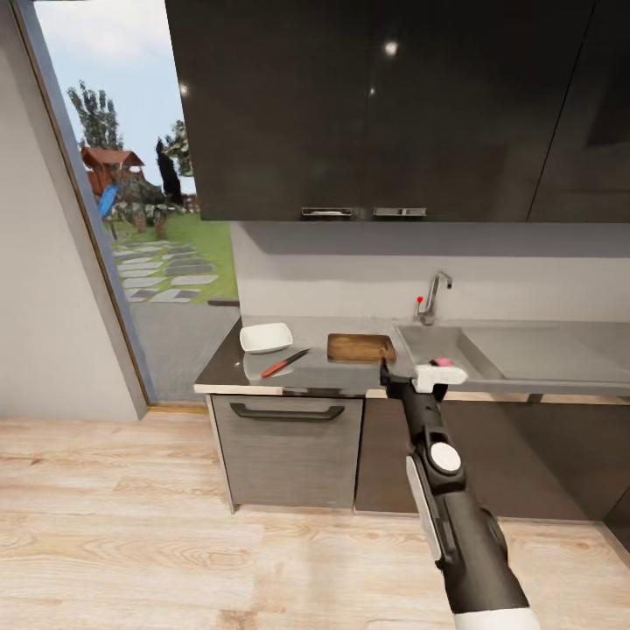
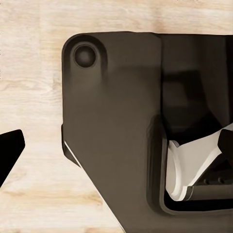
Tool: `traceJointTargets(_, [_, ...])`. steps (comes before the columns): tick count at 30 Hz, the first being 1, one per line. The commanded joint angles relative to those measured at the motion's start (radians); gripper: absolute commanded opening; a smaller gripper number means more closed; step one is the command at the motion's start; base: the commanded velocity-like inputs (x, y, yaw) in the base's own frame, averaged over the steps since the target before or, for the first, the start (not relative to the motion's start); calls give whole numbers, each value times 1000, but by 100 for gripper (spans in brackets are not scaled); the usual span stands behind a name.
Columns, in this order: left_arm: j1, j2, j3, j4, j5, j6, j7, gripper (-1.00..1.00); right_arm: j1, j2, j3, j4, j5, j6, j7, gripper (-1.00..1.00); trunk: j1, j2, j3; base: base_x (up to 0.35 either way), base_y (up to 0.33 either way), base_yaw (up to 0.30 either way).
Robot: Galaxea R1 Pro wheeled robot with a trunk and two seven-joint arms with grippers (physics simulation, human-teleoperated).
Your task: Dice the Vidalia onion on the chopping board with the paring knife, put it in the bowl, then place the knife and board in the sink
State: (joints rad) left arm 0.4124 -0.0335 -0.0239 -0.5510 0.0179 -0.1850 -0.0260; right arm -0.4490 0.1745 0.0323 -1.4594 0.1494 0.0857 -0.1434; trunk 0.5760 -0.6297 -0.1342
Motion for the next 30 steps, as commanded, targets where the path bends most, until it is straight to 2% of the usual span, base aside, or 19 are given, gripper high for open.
traceJointTargets(1, [0, 0, 0, -1, 2, -1, -2, 100, 26, 0, 2, -20, 14, 9, -5, 100, 0, -1, -1, 0, 0, 0])
traceJointTargets(3, [0, 1, 1, -2, 4, -1, -2, 100, 117, 0, 3, -68, 33, 7, -2, 100, 0, -1, -1, 0, 0, 0])
traceJointTargets(5, [0, 1, 1, -5, 6, -1, -2, 100, 160, 0, 3, -83, 47, 5, -1, 100, 0, -1, -1, 0, 0, 0])
traceJointTargets(7, [-1, 3, 1, -18, 8, -1, 0, 100, 233, 0, 3, -99, 75, -9, 0, 100, 0, -1, -1, 0, 0, 0])
traceJointTargets(10, [-4, 9, 1, -63, 9, 1, 2, 100, 313, 0, 3, -107, 94, -49, 2, 100, 0, -1, -1, 0, 0, 0])
traceJointTargets(15, [-7, 29, 4, -148, 9, 5, 4, 100, 416, 0, 4, -110, 101, -97, 4, 100, 0, -1, -1, 0, 0, 0])
traceJointTargets(17, [-9, 34, 6, -163, 9, 5, 4, 100, 451, -4, 4, -109, 102, -113, 18, 100, 0, -1, -1, 0, 0, 0])
traceJointTargets(22, [-14, 43, 7, -205, 8, 5, 4, 100, 533, -17, 3, -89, 102, -191, 113, 100, 0, -1, -1, 0, 0, 0])
traceJointTargets(25, [-15, 48, 7, -239, 8, 6, 4, 100, 559, -19, 3, -54, 102, -225, 134, 100, 0, -1, -1, 0, 0, 0])
traceJointTargets(30, [-15, 53, 29, -348, 8, 6, 4, 100, 577, -19, 3, 127, 103, -378, 144, 100, 0, -1, -1, 0, 0, 0])
